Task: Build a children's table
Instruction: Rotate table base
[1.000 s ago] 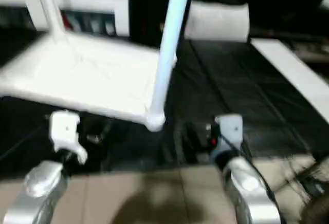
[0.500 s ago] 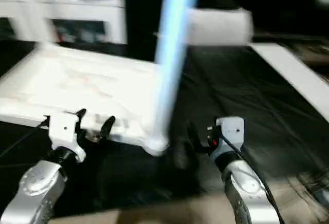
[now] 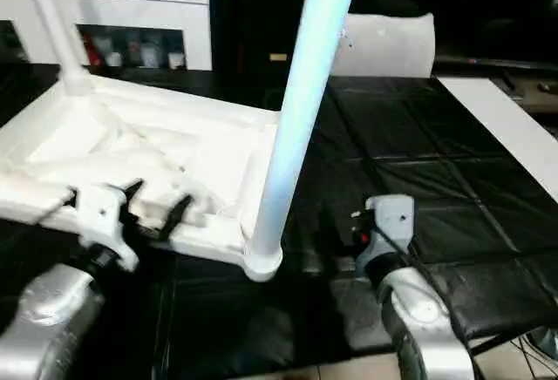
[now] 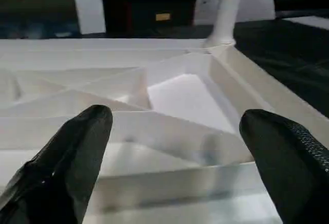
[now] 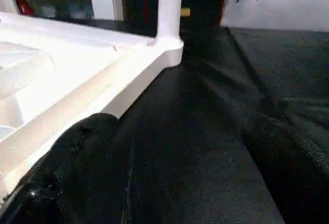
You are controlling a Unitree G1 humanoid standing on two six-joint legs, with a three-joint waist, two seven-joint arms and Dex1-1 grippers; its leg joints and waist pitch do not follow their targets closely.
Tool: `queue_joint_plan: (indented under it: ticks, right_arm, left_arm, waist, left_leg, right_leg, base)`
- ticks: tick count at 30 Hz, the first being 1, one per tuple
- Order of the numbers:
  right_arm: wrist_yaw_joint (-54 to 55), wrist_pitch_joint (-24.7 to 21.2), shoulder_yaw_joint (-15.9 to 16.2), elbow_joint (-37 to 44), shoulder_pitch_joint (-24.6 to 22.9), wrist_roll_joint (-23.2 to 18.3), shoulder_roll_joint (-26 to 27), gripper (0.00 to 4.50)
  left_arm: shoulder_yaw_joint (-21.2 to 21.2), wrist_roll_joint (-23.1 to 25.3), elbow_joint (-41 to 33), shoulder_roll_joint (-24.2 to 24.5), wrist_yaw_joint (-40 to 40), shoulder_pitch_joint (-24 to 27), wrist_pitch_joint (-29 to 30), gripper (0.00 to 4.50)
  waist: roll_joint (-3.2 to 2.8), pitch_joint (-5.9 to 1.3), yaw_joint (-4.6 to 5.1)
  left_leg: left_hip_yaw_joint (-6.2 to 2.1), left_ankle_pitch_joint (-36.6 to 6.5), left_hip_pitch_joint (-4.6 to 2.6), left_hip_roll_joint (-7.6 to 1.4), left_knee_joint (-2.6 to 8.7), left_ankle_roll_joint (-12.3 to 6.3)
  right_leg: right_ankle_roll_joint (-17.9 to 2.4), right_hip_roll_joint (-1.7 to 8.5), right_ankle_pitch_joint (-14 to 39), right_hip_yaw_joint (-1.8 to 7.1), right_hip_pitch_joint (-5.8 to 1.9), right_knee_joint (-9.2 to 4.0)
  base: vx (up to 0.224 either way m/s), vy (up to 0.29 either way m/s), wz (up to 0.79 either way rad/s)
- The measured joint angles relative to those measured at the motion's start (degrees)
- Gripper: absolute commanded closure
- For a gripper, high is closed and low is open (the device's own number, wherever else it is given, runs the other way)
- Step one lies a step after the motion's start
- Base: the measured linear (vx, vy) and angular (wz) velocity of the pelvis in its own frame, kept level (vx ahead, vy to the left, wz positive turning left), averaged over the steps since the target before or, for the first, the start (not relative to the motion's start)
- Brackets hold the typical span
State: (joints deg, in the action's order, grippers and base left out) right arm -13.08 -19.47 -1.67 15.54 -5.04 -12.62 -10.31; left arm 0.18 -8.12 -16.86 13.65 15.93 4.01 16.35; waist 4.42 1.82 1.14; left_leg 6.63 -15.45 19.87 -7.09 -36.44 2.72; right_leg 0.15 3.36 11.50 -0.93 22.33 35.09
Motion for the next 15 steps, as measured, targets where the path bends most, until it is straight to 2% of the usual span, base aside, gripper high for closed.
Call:
queue_joint_plan:
  ticks: [2,6,7,9,10,11,12,13,15]
  right_arm:
    - [0.0,0.0,-0.1,0.0,0.0,0.0,-0.1,0.0]
    - [0.3,0.0,-0.1,0.0,0.0,0.0,0.0,0.0]
    - [0.3,0.0,-0.2,0.0,0.0,0.0,0.0,0.0]
    - [0.3,0.1,-0.2,0.0,0.0,0.0,0.1,0.0]
    - [0.2,0.1,-0.1,0.0,0.0,0.0,0.1,0.0]
    - [0.1,0.1,0.2,0.0,0.1,0.0,0.2,0.0]
    - [0.1,0.2,0.5,0.0,0.1,0.0,0.2,0.0]
    - [0.1,0.2,0.9,0.0,0.5,0.0,0.5,0.0]
    - [0.1,0.2,1.1,0.0,0.5,0.0,0.8,0.0]
  left_arm:
    - [0.4,-0.5,0.2,-1.4,-0.4,-0.1,0.0,0.08]
    - [1.2,-1.4,0.2,-2.0,-1.0,-0.1,0.0,0.08]
    - [1.1,-1.2,0.1,-2.0,-1.3,-0.1,0.0,0.08]
    - [1.1,-1.3,-0.2,-2.4,-1.9,-0.1,0.2,0.08]
    - [1.2,-1.4,-0.3,-2.7,-2.3,-0.1,0.5,0.08]
    - [1.7,-1.9,-0.3,-3.7,-3.1,0.0,1.5,0.08]
    - [1.8,-1.9,-0.3,-3.9,-3.5,0.0,1.9,0.08]
    - [1.9,-1.7,-0.3,-3.9,-3.8,0.2,2.1,0.08]
    - [1.9,-0.9,-0.1,-3.9,-4.3,0.2,2.3,0.08]
  waist:
    - [-0.22,0.2,0.05]
    - [-0.34,0.36,0.1]
    - [-0.63,0.42,0.06]
    - [-0.87,0.51,0.6]
    - [-0.9,0.53,0.64]
    - [-1.1,0.65,0.36]
    - [-0.91,0.61,0.08]
    - [-0.58,0.55,-0.51]
    - [-0.59,0.58,-2.02]
  left_leg:
    - [0.46,0.2,-0.11,-0.36,-0.01,0.24]
    - [0.59,0.2,-0.2,-0.53,-0.01,0.32]
    - [-0.2,0.3,0.21,-0.34,-0.06,0.26]
    - [-2.4,1.0,1.29,-0.19,-0.31,0.43]
    - [-3.12,1.0,1.61,-0.19,-0.44,0.51]
    - [-4.54,1.1,2.34,-0.18,-0.49,0.73]
    - [-4.9,1.2,2.67,-0.25,-0.46,0.77]
    - [-3.97,1.4,2.48,-1.09,-0.33,1.07]
    - [-1.76,1.4,2.02,-2.03,0.12,0.9]
  right_leg:
    - [-0.1,-0.01,-0.1,-0.01,-0.1,-0.04]
    - [0.2,-0.08,0.0,-0.01,-0.13,-0.02]
    - [0.2,0.2,-0.1,-0.96,-0.35,-0.12]
    - [0.0,0.95,-0.2,-3.79,-0.87,-0.51]
    - [-0.1,0.96,-0.3,-4.58,-1.13,-0.73]
    - [-0.6,1.04,-0.4,-6.04,-1.5,-1.05]
    - [-0.7,1.11,-0.3,-6.66,-1.51,-1.04]
    - [-0.7,1.05,-0.2,-6.79,-1.42,-1.01]
    - [-0.5,1.24,0.1,-6.19,-1.36,-0.99]
  base:
    - [-0.064,-0.008,0.04]
    - [-0.015,-0.002,0.01]
    - [-0.03,-0.021,0.21]
    - [-0.025,-0.03,0.34]
    - [-0.01,-0.061,0.56]
    - [-0.01,-0.061,0.56]
    - [0.003,-0.078,0.53]
    - [0.018,-0.077,0.26]
    - [0.009,-0.038,0.13]
